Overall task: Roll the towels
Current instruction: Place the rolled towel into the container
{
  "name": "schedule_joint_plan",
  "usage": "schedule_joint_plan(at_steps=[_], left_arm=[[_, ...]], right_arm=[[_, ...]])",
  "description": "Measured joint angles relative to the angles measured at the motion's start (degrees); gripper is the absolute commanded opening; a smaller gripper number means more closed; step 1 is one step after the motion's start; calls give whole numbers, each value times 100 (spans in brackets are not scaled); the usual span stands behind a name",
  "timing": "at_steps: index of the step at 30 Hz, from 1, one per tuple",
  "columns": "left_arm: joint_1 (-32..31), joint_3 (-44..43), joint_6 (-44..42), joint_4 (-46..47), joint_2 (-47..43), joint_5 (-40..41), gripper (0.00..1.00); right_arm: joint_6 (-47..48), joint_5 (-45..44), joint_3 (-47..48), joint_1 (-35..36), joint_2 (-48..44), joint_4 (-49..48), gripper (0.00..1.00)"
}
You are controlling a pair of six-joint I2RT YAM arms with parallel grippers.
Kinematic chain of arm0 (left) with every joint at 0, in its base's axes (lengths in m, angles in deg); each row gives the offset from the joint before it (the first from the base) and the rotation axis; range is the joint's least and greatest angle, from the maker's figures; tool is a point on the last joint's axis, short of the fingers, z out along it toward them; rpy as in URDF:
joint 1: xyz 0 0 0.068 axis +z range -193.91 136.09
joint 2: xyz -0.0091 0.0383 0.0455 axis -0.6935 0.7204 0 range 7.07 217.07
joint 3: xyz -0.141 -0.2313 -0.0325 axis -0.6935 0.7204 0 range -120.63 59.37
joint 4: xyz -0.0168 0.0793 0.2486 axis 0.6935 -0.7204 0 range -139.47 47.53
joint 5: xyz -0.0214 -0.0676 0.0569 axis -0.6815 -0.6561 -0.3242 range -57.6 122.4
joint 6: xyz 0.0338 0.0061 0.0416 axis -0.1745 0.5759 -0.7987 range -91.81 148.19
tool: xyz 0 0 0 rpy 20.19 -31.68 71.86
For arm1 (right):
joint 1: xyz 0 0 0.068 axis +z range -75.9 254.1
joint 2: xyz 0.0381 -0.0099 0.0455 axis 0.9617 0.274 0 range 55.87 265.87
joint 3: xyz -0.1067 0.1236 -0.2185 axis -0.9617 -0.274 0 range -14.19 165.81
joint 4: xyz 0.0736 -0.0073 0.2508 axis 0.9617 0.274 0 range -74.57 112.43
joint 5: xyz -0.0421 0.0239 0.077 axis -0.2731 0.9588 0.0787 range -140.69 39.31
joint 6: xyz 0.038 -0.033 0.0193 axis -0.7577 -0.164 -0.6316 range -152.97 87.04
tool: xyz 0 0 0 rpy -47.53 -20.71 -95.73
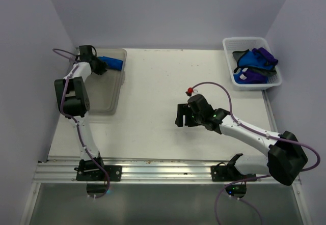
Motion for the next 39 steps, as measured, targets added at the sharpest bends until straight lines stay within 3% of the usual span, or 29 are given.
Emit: schedule_joint_plan(at_steps=[1,5,14,22,26,27,31,34,39], left_arm=[[-2,0,-4,2,0,2,19],[-9,-101,-28,-11,111,-2,9],[-50,-1187,-37,-109,1110,-68,9],[-79,-1585,24,-107,1364,-175,12],[-81,-1543,15,-79,1351,-195,26],[-83,-1436,26,-9,1303,-221,34],[-81,-835,-13,66,844,-188,52],[-83,-398,-83,-4,472,-81,58],[-83,42,-238,-120,-72,138,59]], right_arm=[[-2,0,0,0,0,0,75],[-2,0,0,0,0,0,75],[-2,0,0,0,0,2,75],[-2,0,0,0,7,4,75],[-2,-4,0,0,7,4,75],[-2,-7,0,0,7,7,75],[0,-31,0,0,-37,31,75],[15,-90,2,0,-227,120,75],[105,-337,116,0,-658,284,76]])
